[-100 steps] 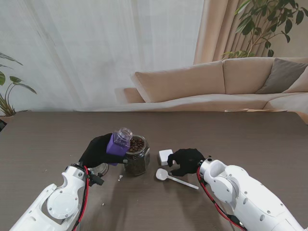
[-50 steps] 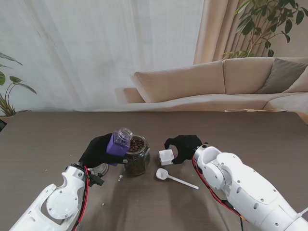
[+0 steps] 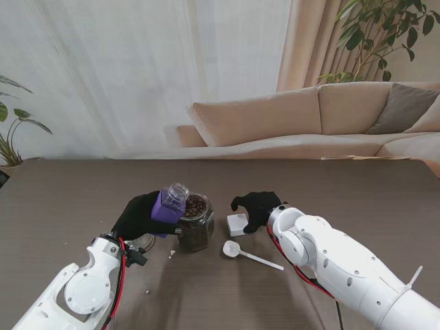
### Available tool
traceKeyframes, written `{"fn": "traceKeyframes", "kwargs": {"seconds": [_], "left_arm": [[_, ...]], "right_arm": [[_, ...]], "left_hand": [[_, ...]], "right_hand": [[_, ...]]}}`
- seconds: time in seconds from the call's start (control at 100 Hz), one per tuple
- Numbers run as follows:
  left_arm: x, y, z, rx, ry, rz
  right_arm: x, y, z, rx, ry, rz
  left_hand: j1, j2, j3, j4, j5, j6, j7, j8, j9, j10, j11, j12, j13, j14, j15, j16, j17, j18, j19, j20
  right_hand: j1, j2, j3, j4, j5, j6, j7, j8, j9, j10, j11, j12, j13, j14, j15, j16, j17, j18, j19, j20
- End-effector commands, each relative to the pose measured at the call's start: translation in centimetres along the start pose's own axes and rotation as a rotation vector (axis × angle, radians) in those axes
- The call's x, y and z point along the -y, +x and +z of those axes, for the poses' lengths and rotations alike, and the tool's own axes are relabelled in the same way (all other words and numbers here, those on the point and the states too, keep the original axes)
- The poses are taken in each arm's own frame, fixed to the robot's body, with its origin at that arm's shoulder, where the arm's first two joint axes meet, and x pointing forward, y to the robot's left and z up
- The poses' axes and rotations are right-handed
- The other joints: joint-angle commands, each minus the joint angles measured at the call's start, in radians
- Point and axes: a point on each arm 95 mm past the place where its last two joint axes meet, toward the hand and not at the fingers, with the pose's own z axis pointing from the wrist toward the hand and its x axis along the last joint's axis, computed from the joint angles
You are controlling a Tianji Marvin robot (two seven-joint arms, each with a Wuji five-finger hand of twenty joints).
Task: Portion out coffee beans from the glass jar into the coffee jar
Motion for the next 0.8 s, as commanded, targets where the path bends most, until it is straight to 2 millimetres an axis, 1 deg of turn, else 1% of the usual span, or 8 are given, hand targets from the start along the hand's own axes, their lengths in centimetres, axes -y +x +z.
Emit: {"fn": "traceKeyframes", "kwargs": {"seconds": [0.0, 0.29, 0.64, 0.79], "left_arm": [[-0.2, 0.2, 0.0, 0.0, -0.018, -0.001], [-0.3, 0.2, 0.1, 0.002, -0.022, -0.002], [-0.3, 0.2, -0.1, 0.012, -0.025, 0.0], [-0.3, 0.2, 0.0, 0.012, -0.025, 0.001]], "right_arm": [[0.2, 0.2, 0.3, 0.001, 0.017, -0.002], [0.8, 0.6, 1.1, 0.008, 0.04, -0.014], [1.9, 0.7, 2.1, 0.014, 0.076, -0.038], [2.2, 0.7, 2.5, 0.015, 0.08, -0.054]], "left_hand": [[0.378, 0.572, 0.387, 0.036, 0.079, -0.126, 0.147, 0.063, 0.075, -0.032, 0.108, 0.043, 0.057, 0.05, 0.15, 0.03, -0.047, -0.064, -0.012, 0.015], [0.378, 0.572, 0.387, 0.036, 0.078, -0.126, 0.146, 0.063, 0.074, -0.031, 0.108, 0.043, 0.057, 0.051, 0.151, 0.03, -0.047, -0.064, -0.012, 0.015], [0.378, 0.571, 0.388, 0.036, 0.079, -0.126, 0.146, 0.063, 0.075, -0.03, 0.108, 0.043, 0.057, 0.051, 0.151, 0.03, -0.047, -0.063, -0.012, 0.015], [0.378, 0.571, 0.387, 0.036, 0.079, -0.126, 0.146, 0.063, 0.076, -0.03, 0.109, 0.044, 0.057, 0.05, 0.151, 0.03, -0.047, -0.063, -0.012, 0.015]], "right_hand": [[-0.037, -0.047, 0.036, -0.033, -0.035, -0.017, -0.006, 0.017, -0.027, -0.022, 0.022, 0.02, 0.023, -0.016, 0.025, 0.011, -0.217, -0.013, 0.054, 0.022], [-0.063, -0.057, 0.038, -0.043, -0.048, 0.02, -0.05, -0.025, -0.056, -0.012, 0.017, 0.028, 0.002, -0.015, 0.027, 0.011, -0.233, -0.011, 0.051, 0.024], [-0.064, -0.061, 0.042, -0.044, -0.056, 0.049, -0.038, -0.042, -0.064, -0.009, 0.02, 0.031, 0.003, -0.02, 0.034, 0.012, -0.231, -0.014, 0.053, 0.025], [-0.049, -0.07, 0.051, -0.043, -0.023, 0.052, -0.008, -0.042, -0.053, -0.005, 0.025, 0.031, 0.014, -0.026, 0.039, 0.013, -0.223, -0.015, 0.054, 0.024]]}}
